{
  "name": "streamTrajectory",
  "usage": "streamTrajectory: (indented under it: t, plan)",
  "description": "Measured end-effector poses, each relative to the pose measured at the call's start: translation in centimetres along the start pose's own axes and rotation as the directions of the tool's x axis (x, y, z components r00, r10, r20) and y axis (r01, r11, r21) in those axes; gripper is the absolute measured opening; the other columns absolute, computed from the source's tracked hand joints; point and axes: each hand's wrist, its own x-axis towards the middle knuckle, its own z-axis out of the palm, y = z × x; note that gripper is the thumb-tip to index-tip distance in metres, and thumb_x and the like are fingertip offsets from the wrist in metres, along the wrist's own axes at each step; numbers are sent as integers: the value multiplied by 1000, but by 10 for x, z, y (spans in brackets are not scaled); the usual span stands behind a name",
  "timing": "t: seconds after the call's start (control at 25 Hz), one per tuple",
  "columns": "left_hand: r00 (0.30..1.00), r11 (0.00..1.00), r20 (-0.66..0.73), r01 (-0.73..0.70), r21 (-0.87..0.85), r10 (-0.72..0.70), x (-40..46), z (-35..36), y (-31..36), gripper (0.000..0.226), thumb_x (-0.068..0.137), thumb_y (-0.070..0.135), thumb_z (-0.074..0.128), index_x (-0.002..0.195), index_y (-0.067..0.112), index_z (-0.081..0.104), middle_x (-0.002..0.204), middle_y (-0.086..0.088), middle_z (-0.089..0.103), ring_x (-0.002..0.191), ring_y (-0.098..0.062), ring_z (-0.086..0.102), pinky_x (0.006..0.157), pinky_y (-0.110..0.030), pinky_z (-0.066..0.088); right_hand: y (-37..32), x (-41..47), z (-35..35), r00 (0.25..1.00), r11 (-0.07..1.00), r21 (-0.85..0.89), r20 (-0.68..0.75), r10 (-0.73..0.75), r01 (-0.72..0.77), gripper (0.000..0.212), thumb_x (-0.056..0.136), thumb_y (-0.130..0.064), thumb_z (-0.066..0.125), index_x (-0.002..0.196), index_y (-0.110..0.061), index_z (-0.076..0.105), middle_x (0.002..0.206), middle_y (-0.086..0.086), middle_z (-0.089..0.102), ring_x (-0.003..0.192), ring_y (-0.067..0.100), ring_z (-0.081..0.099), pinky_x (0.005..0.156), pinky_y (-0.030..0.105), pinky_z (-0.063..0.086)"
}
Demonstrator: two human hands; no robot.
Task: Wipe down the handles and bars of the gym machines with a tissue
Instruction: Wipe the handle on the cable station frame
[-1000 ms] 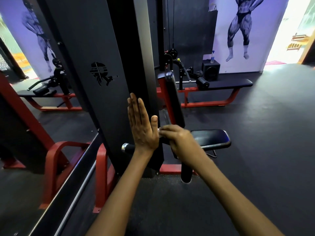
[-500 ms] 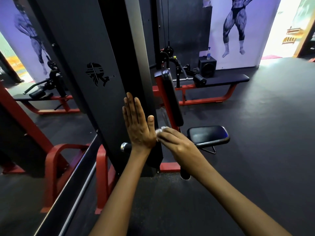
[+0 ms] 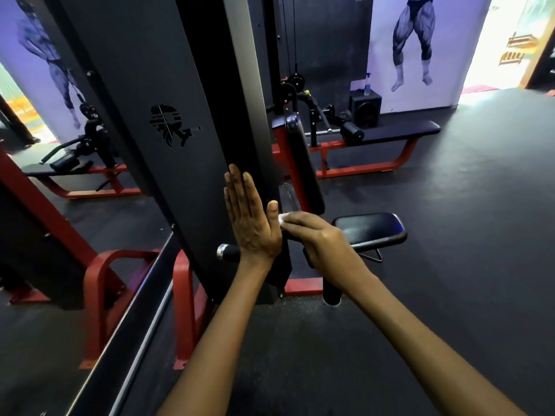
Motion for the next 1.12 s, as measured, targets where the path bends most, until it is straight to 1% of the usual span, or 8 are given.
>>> streamTrajectory:
  t: [0.16,0.28,0.48,0.6,0.76,0.84,1.0,1.12]
  plan:
    - [999,999,-5,42,-20,-42,-2,4,4,58,104,37,17,150,29,-16,158,15,-20,147,-11,-11,121,-35,0,21,-85,-16,956,989,-53,-269,120,-139,38,77,18,62,107,-4,67,116,3,60,113,11,55,97,30,46]
    - [998,998,3,64,-20,-64,-15,8,3,59,104,36,18,150,29,-18,157,15,-22,147,-10,-12,121,-35,0,22,-73,-16,903,965,-30,-362,231,-259,29,79,9,59,104,-3,69,111,1,63,105,12,59,93,27,48]
    - [998,998,36,46,-37,-44,-31,9,-5,58,105,37,18,151,28,-16,158,13,-21,147,-12,-12,121,-36,2,6,-6,-3,996,998,8,-51,67,-66,35,86,5,54,118,-6,65,124,6,61,118,15,53,103,26,40]
    - [999,998,33,35,-42,-34,-31,11,-6,59,105,36,19,151,27,-16,158,13,-20,147,-13,-11,121,-37,2,15,-67,-2,967,995,-45,-242,81,-94,32,86,11,51,114,1,65,124,10,59,124,17,50,108,29,37]
    - [999,998,23,46,-50,-45,-34,11,-4,59,104,36,19,151,28,-16,158,13,-20,147,-12,-12,121,-37,1,18,-83,-11,884,970,-89,-438,165,-226,28,79,13,58,102,1,69,107,8,66,103,16,60,93,25,48]
    - [998,998,34,47,-51,-45,-32,11,-4,58,104,38,18,151,29,-16,158,14,-20,147,-11,-11,121,-37,2,10,-41,-12,889,968,-62,-413,198,-244,29,80,10,60,106,0,68,105,11,65,100,17,58,93,20,44]
    - [998,999,44,36,-40,-34,-32,9,-7,58,104,39,17,151,29,-16,158,15,-21,147,-11,-11,121,-37,3,3,-31,1,975,977,-208,-220,-3,-44,30,85,4,57,114,1,64,109,12,62,106,20,53,101,20,38]
    - [998,998,42,42,-47,-40,-34,9,-9,58,104,38,17,150,29,-17,158,14,-21,147,-11,-12,121,-37,2,18,-84,-10,909,959,-117,-366,199,-257,30,85,0,50,108,-2,67,104,11,64,99,21,60,95,17,44]
